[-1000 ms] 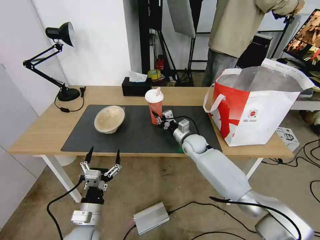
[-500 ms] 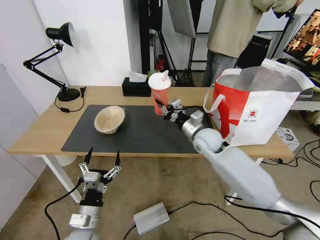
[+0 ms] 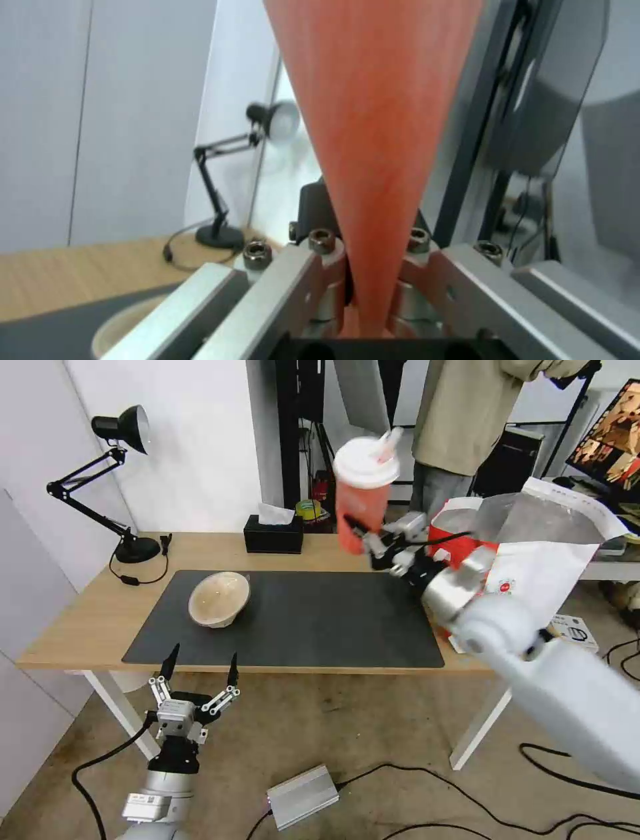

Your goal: Pick up the trash from the table and place it into the takeout bag.

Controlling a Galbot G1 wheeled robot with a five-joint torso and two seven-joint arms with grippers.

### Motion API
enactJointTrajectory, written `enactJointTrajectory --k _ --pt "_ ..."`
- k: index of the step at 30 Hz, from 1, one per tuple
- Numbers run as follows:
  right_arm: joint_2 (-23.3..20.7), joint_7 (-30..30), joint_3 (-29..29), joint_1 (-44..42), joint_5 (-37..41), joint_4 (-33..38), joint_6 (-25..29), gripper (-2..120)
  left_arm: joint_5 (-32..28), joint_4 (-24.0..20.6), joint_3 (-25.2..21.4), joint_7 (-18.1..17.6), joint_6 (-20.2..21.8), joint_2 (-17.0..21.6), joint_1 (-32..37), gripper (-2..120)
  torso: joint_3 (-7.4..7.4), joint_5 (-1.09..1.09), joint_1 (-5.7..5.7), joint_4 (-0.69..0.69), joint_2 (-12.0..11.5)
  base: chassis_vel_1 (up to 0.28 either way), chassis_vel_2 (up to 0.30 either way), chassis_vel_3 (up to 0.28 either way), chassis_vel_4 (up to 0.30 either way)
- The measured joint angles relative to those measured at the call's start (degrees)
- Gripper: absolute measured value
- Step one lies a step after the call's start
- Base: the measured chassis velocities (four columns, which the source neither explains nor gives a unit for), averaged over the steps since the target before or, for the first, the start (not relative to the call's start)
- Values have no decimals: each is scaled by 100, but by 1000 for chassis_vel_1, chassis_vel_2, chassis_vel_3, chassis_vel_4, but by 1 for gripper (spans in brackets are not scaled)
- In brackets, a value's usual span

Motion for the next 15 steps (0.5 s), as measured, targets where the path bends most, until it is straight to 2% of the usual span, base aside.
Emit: enactJointTrajectory --k 6,15 --pt "-579 -17 575 -123 277 384 3 3 69 -85 61 8 21 52 30 100 0 0 0 0 0 0 0 0 0" --pt "-986 -42 1127 -291 412 616 33 3 120 -143 115 13 34 102 100 100 0 0 0 0 0 0 0 0 0"
